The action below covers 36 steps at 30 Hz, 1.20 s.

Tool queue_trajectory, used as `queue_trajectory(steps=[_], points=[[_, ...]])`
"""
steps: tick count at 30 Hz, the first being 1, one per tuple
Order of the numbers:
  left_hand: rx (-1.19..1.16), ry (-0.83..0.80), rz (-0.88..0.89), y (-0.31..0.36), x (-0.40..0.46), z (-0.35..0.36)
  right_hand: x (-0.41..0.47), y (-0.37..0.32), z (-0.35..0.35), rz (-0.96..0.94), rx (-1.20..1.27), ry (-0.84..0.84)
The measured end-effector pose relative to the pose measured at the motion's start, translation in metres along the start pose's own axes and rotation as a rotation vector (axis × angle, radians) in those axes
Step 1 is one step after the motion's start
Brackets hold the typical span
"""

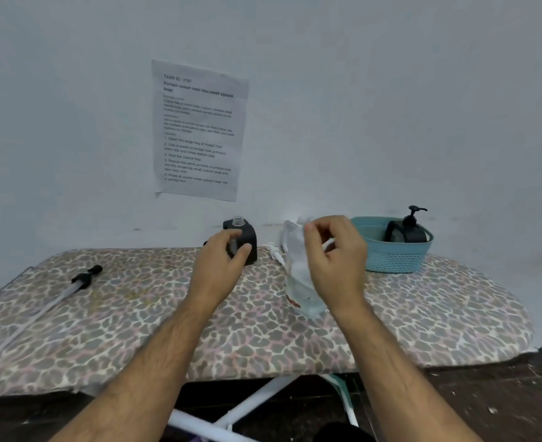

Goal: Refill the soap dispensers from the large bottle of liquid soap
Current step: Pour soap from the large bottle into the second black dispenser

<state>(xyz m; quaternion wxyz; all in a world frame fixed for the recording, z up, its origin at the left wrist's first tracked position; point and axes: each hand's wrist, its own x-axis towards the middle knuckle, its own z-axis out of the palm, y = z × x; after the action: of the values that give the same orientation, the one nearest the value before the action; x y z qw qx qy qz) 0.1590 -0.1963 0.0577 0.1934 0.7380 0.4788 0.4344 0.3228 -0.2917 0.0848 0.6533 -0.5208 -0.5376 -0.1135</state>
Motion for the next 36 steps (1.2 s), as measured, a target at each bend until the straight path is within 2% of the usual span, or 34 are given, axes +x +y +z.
queue_trajectory(steps=[2,5,8,13,22,29,36], points=[[0.001,0.005,-0.042,-0.018,0.001,-0.002,-0.013,-0.006,0.018,0.048,0.017,-0.149],[-0.006,-0.002,-0.08,-0.041,0.003,-0.004,-0.03,0.001,0.05,0.226,0.017,-0.387],[-0.011,-0.01,-0.121,-0.058,0.007,-0.007,-0.038,0.017,0.08,0.395,0.003,-0.488],[0.019,-0.033,-0.168,-0.086,0.019,-0.012,-0.036,0.04,0.12,0.6,-0.011,-0.495],[-0.002,-0.066,-0.202,-0.119,0.035,-0.01,-0.01,0.076,0.191,0.705,-0.061,-0.421],[-0.062,-0.064,-0.208,-0.134,0.035,-0.013,-0.007,0.097,0.208,0.697,-0.104,-0.488],[-0.161,-0.062,-0.272,-0.14,0.028,-0.022,-0.019,0.084,0.191,0.656,0.045,-0.463]])
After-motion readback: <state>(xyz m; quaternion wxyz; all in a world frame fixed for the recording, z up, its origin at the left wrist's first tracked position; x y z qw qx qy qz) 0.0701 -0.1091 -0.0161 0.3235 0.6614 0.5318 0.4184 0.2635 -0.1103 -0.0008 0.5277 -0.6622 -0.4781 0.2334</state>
